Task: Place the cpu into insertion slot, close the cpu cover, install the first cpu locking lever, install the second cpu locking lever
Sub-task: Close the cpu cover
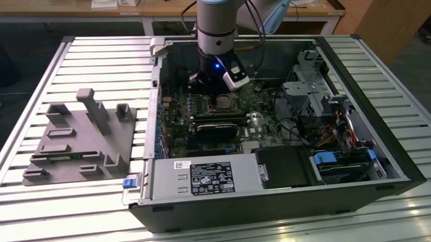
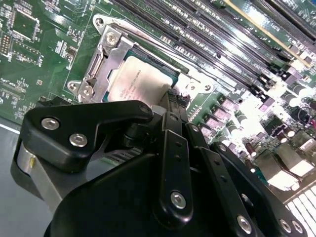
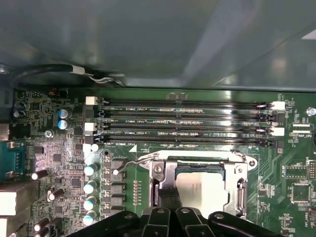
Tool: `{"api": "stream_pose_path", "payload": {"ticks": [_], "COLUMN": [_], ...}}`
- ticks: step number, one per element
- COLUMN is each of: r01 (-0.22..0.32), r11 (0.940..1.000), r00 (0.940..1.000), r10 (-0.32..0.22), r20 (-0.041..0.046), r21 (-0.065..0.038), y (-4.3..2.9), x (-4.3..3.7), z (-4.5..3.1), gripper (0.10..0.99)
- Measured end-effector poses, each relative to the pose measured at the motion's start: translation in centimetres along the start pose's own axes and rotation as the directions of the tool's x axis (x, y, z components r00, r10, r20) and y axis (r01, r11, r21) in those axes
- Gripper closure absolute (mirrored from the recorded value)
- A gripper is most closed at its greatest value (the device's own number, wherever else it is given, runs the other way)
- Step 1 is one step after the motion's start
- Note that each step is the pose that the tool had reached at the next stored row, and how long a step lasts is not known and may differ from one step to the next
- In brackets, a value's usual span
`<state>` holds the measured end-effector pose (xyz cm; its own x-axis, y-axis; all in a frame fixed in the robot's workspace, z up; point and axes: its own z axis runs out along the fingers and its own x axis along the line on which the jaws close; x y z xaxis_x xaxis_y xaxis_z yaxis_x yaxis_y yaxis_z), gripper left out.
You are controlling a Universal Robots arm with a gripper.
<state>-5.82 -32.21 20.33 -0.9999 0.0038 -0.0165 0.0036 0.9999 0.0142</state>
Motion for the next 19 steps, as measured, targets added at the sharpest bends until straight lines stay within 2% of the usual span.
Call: {"api": "stream_pose_path", "payload": {"ticks": [7, 13, 19], "r01": [0.000, 0.000, 0.000], "r11": [1.0000, 1.0000, 1.0000], "r00": [1.0000, 1.0000, 1.0000], "r10": [0.000, 0.000, 0.000], "r20": [0.0000, -0.0001, 0.0000], "r21": [0.000, 0.000, 0.000], "y": [0.02, 0.02, 0.02], "x": [-0.02, -0.09, -1.45], "z": [-1.21, -1.24, -1.22], "gripper": [0.980, 0.980, 0.980]}}
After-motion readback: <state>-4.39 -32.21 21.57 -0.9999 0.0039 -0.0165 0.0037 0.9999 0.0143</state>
